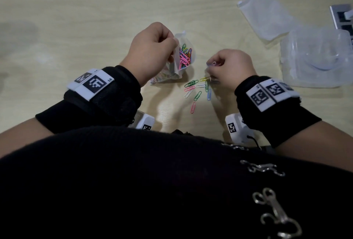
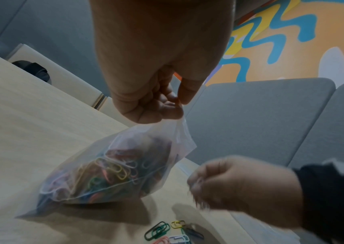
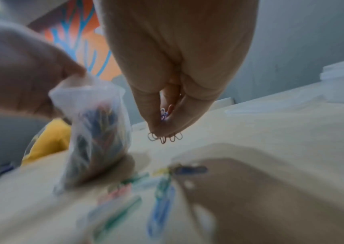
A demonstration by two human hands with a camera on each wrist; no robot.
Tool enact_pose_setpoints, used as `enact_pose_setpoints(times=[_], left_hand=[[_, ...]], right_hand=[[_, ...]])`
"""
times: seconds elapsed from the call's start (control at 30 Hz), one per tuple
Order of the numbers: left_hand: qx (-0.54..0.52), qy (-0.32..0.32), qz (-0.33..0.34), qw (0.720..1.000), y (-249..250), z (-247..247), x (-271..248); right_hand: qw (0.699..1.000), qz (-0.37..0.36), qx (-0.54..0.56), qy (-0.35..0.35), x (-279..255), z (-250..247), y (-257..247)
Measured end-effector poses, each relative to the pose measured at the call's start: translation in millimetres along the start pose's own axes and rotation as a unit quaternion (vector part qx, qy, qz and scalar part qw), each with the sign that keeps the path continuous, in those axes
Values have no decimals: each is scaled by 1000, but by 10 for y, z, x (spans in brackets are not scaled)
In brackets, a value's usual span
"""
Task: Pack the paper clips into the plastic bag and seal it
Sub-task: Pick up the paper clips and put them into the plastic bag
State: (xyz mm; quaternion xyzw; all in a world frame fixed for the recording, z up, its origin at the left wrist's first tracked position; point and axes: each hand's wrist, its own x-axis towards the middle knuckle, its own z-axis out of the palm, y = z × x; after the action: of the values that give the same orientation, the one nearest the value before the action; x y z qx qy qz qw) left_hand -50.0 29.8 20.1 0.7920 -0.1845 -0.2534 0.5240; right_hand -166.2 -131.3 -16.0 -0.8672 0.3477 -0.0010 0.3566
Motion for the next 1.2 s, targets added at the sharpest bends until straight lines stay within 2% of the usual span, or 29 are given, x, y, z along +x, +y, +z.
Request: enact_pose_setpoints(times=[0.13,0.23,0.33,0.43,0.53,0.63,0.7,0.73,0.8,0.83,0.9,1.03,1.2], left_hand=[[6,-1,-1,1000,7,8,-4],[11,-4,-2,1000,12,24,-4],[11,-3,-2,1000,18,29,-10],[9,3,-2,1000,22,19,-13],[-1,7,-5,1000,19,-1,-16],[-8,10,-9,1000,14,-22,-12],[-13,15,-11,1000,18,-36,-7],[-16,18,-11,1000,19,-42,-5],[-22,26,-11,999,22,-54,-1],[-24,29,-11,999,23,-60,2],[-26,30,-12,999,25,-75,7],[-31,35,-14,999,16,-82,14],[-34,34,-10,999,16,-81,8]], right_hand=[[976,18,219,1,-8,-168,-318],[970,-1,243,-29,19,-203,-530],[984,-39,170,-24,68,-135,-664],[993,-68,76,-64,98,-104,-739],[989,-84,97,-77,61,-155,-762],[991,-81,101,-31,16,-215,-650],[998,-45,32,-25,26,-214,-457],[998,-13,-41,-45,25,-193,-341],[974,78,-182,-115,-13,-111,-116],[960,114,-212,-144,-65,-66,-44],[956,127,-213,-159,-203,32,11],[965,74,-206,-147,-407,276,-51],[973,16,-191,-125,-399,431,-72]])
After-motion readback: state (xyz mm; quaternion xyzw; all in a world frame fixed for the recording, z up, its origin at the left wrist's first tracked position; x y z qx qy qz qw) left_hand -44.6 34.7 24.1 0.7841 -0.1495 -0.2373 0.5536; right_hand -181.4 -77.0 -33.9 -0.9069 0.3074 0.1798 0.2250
